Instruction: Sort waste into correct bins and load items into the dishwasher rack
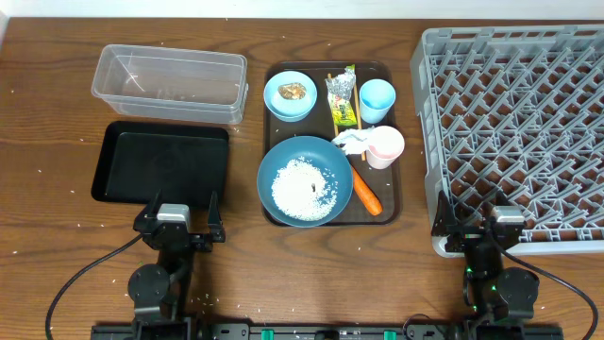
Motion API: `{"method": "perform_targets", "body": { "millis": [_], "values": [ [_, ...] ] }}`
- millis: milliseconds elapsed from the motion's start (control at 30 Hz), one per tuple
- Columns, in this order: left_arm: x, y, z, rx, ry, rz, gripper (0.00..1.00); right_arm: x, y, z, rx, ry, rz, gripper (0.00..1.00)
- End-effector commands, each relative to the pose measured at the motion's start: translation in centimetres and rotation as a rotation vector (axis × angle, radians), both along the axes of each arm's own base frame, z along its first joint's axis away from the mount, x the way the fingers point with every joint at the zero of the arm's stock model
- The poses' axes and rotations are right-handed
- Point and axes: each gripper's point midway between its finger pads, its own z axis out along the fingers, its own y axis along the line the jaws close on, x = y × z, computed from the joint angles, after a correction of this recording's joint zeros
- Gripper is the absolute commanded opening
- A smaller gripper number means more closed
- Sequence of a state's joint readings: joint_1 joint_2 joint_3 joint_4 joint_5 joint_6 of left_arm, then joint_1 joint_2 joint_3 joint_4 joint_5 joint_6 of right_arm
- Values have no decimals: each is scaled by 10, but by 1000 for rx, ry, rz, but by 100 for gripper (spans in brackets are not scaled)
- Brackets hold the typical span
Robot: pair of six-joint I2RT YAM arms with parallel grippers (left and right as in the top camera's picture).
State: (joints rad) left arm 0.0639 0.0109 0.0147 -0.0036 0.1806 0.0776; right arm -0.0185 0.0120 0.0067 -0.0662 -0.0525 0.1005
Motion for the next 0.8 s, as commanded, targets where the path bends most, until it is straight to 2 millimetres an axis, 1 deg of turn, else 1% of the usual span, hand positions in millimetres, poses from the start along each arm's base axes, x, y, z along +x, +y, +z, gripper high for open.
{"method": "perform_targets", "body": {
  "millis": [0, 100, 233, 367, 467, 600, 767],
  "values": [
    [-1, -2, -9, -12, 27, -11, 98, 0, -2, 0, -12, -2, -5, 99],
    [0, -1, -7, -11, 18, -10, 98, 0, -2, 0, -12, -2, -5, 99],
    [0, -2, 2, -9, -17, -11, 98, 0, -2, 0, -12, -2, -5, 99],
    [1, -4, 18, -5, -82, -24, 98, 0, -2, 0, -12, -2, -5, 99],
    [0, -9, 32, -4, -138, -57, 98, 0, -2, 0, -12, -2, -5, 99],
    [-2, -11, 45, -73, -160, -68, 98, 0, -2, 0, -12, -2, -5, 99],
    [-7, -20, 61, -71, -188, -121, 98, 0, -2, 0, -12, -2, -5, 99]
  ]
}}
